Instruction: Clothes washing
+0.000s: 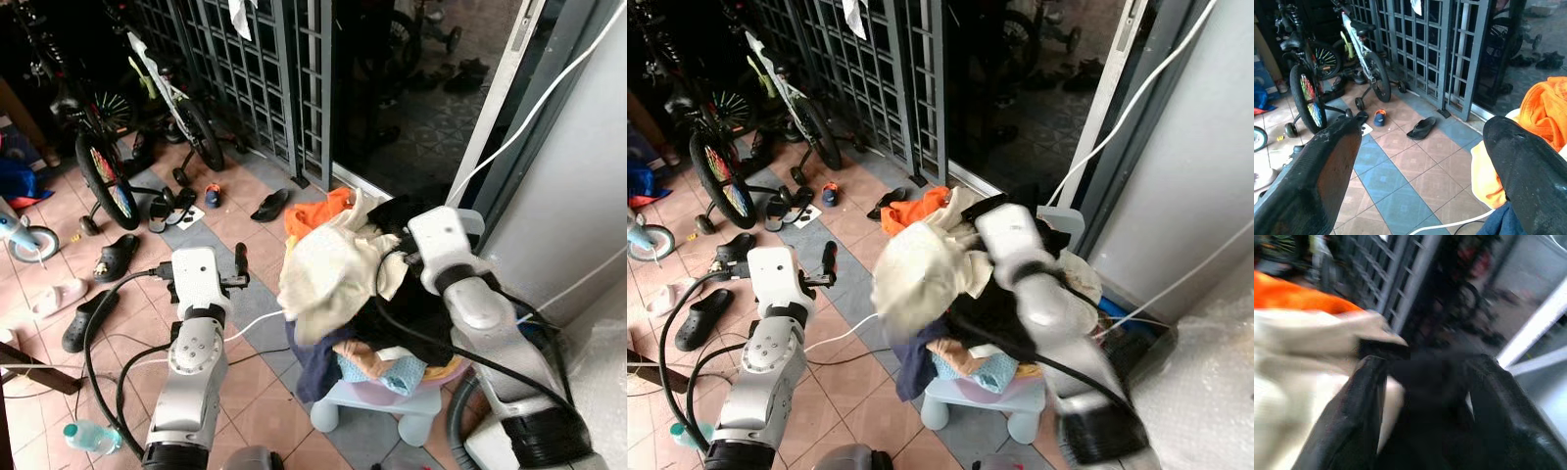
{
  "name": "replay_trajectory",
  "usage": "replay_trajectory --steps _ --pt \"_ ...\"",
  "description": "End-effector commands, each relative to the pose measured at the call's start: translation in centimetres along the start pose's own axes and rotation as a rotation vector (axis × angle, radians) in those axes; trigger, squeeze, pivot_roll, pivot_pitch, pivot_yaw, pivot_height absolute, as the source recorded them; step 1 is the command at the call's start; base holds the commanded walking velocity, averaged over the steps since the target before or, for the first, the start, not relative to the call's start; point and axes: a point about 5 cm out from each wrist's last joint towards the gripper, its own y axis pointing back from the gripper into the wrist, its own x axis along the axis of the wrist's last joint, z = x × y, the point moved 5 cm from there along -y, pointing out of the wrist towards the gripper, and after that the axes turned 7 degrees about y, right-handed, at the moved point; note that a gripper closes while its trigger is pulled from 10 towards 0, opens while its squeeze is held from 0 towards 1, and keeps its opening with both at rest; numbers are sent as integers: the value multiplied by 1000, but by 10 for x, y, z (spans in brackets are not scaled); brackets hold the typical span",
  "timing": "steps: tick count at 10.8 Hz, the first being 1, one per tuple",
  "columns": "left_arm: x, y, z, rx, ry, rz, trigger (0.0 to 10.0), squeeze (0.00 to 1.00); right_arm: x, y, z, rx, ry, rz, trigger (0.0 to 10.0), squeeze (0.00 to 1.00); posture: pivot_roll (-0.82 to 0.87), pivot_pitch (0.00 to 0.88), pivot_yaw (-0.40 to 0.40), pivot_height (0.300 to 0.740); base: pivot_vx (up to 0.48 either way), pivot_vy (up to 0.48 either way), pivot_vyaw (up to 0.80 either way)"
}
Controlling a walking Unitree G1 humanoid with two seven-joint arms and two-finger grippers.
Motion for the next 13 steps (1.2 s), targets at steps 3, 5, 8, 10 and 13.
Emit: replay_trajectory --steps 3,5,8,10,13 --pt "1 0 -2 0 -14 1 10000 0 -28 23 30 -121 -102 -85 10000 1000 -75 0 89 740 0 0 0" --pt "2 -2 -1 -8 -16 1 10000 0 -57 41 -2 42 -226 -200 10000 1000 -78 0 97 740 0 0 0" --pt "2 -3 0 -14 -18 0 10000 0 -36 38 -6 93 -297 -89 10000 318 -79 0 100 740 0 0 0" --pt "2 -3 0 -15 -17 0 10000 0 -15 35 -1 147 -358 22 10000 0 -74 0 98 740 0 0 0" --pt "2 -2 0 -14 -15 0 10000 0 -11 30 -13 236 -343 28 10000 0 -70 0 96 740 0 0 0"
